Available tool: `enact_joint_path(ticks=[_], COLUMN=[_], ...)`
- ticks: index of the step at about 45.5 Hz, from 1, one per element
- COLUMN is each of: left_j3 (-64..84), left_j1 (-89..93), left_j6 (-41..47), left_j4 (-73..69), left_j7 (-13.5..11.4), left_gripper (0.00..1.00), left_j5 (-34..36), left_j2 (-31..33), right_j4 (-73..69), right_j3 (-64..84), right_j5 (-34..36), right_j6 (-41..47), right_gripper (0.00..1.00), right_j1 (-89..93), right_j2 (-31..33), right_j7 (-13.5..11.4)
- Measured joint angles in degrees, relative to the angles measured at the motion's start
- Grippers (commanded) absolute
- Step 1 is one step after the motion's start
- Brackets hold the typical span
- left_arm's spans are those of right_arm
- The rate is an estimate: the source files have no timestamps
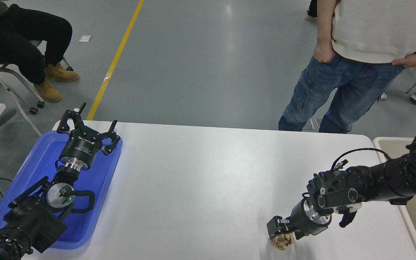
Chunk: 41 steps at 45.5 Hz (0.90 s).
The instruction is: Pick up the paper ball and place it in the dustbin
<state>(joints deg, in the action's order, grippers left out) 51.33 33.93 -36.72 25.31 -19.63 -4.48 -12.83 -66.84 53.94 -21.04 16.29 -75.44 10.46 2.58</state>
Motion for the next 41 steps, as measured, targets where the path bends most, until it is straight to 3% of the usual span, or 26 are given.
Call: enact_joint_path(ticks=[22,41], left_j3=[0.00,0.01], left_j1=[0.00,0.00], left_j6=[0.00,0.00], left_j4=[0.00,0.00], left_j7=[-0.01,-0.03], left_gripper=[1.00,1.00], left_j5=[0.00,-0.01], left_j2=[0.00,0.00], right_j4=[-0.39,-4.80], right_j3=[0.93,2.33], right_j5=[-2.34,-2.07], right_j6=[-1.00,1.94], right_gripper=[0.00,0.00], right_j1=[-3.14,-16.48], right_j2=[0.95,6.26], right_j7=[0.06,0.07])
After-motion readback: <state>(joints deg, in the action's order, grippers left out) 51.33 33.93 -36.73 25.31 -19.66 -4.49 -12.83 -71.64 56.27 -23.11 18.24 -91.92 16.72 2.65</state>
